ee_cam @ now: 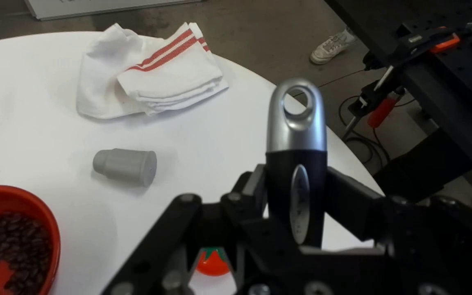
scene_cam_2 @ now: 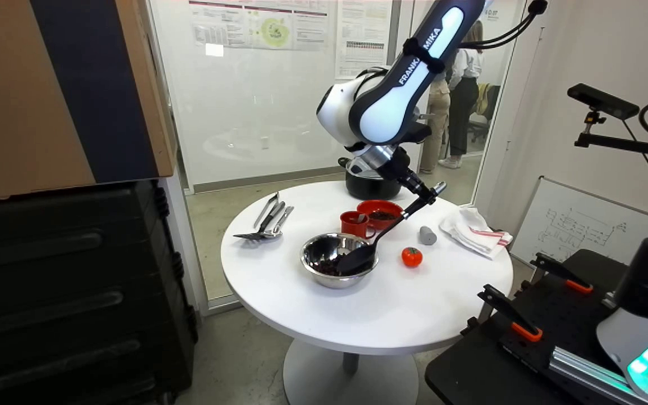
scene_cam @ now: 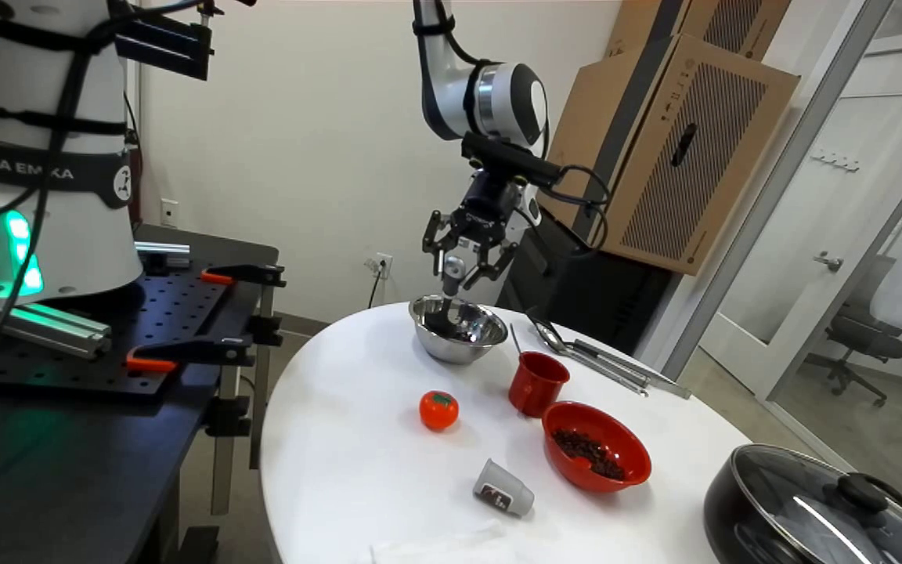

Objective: Pick up the spoon and stir the objects in the silver bowl

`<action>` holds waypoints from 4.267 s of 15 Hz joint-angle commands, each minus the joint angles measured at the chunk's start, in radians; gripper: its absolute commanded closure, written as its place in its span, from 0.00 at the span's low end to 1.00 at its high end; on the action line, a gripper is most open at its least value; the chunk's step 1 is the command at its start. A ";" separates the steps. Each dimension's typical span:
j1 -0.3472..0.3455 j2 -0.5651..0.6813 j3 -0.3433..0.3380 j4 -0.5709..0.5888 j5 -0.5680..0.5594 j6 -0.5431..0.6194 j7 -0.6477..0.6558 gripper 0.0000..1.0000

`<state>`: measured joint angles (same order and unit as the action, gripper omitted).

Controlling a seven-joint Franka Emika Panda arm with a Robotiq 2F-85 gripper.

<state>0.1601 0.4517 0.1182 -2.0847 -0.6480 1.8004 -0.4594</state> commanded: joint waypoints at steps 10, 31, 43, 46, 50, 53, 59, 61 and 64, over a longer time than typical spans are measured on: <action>0.051 0.082 0.023 0.099 -0.102 -0.156 0.044 0.90; 0.119 0.158 0.064 0.142 -0.310 -0.250 0.253 0.90; 0.178 0.181 0.061 0.138 -0.451 -0.283 0.477 0.90; 0.180 0.168 0.068 0.124 -0.485 -0.315 0.499 0.90; 0.190 0.159 0.084 0.107 -0.519 -0.346 0.509 0.90; 0.206 0.165 0.092 0.102 -0.553 -0.379 0.511 0.90; 0.214 0.190 0.110 0.072 -0.585 -0.419 0.508 0.90; 0.211 0.208 0.112 0.065 -0.584 -0.419 0.511 0.90; 0.212 0.232 0.118 0.064 -0.582 -0.413 0.513 0.90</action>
<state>0.3722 0.6612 0.2209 -2.0175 -1.2069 1.4152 0.0330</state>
